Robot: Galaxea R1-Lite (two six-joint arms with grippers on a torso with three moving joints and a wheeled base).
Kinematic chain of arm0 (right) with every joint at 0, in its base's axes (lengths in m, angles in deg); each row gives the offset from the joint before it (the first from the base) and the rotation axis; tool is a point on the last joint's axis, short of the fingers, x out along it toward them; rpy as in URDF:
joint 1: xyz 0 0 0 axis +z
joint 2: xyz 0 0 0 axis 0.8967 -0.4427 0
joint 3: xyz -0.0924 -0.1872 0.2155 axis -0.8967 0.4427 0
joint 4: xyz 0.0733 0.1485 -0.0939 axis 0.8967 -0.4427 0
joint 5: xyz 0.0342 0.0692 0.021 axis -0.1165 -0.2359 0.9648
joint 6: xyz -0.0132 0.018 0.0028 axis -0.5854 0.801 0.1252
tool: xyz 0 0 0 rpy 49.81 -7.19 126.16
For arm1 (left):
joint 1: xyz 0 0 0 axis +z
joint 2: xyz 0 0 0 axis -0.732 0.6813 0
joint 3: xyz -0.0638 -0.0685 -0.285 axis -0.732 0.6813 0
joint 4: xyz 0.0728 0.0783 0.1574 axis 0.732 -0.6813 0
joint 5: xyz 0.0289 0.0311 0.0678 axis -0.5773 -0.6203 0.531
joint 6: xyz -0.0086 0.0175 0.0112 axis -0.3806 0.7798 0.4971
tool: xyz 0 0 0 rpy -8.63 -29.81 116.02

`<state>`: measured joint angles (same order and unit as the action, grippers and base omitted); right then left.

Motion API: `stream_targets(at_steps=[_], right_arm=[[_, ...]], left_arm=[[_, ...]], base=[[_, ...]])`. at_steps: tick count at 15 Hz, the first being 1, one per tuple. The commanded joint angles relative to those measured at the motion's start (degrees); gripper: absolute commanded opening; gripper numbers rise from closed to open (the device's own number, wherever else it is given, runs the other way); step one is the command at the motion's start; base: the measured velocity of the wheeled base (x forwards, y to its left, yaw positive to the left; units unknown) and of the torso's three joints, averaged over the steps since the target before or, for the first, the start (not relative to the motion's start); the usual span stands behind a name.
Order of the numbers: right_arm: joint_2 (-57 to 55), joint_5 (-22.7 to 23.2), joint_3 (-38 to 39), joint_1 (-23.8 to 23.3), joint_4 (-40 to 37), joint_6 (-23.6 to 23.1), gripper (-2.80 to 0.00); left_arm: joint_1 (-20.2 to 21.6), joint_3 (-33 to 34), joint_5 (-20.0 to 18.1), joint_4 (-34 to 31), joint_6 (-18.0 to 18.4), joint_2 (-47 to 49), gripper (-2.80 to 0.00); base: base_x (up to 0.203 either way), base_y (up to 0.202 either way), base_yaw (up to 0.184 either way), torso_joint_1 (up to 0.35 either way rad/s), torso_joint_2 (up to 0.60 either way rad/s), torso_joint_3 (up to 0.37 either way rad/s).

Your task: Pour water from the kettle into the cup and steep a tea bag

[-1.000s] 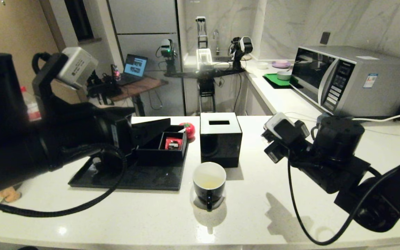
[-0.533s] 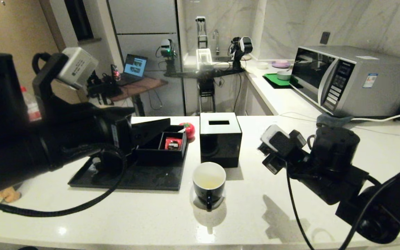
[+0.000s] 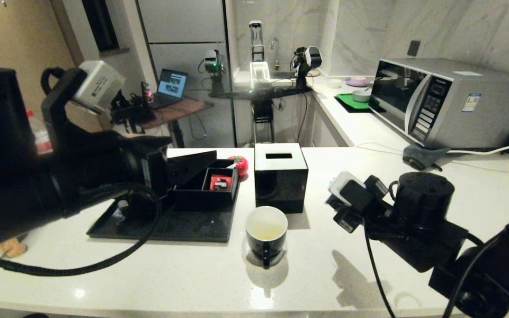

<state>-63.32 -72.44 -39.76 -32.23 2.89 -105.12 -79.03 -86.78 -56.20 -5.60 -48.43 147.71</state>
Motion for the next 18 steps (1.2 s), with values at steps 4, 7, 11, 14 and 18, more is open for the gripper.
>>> stream_targets(at_steps=[4, 7, 11, 14, 18], right_arm=[[-0.5, 0.0, 2.5, 0.4, 0.6, -1.2, -2.80], [-0.5, -0.1, 1.4, -2.6, 0.6, -0.5, -2.80], [-0.4, 0.4, -3.0, -11.0, 2.4, -1.0, -2.80], [-0.4, 0.4, -4.2, -13.0, 3.4, -4.2, -2.80], [-1.6, 0.5, -7.5, -13.3, 6.0, -4.9, -2.80]], left_arm=[[0.0, 0.0, 0.0, 0.2, 0.0, 0.1, 0.00], [0.1, -0.1, 0.0, 0.2, 0.0, 0.1, 0.00], [0.0, -0.1, 0.0, 0.2, 0.0, 0.0, 0.00], [0.1, -0.3, -0.1, 0.2, 0.0, 0.1, 0.00], [0.1, -0.2, 0.0, 0.2, 0.0, 0.1, 0.00]], base=[[0.000, 0.000, 0.000, 0.000, 0.00, 0.000], [0.000, 0.000, 0.000, 0.000, 0.00, 0.000], [0.000, 0.000, 0.000, 0.000, 0.00, 0.000], [0.000, 0.000, 0.000, 0.000, 0.00, 0.000], [0.000, 0.000, 0.000, 0.000, 0.00, 0.000]])
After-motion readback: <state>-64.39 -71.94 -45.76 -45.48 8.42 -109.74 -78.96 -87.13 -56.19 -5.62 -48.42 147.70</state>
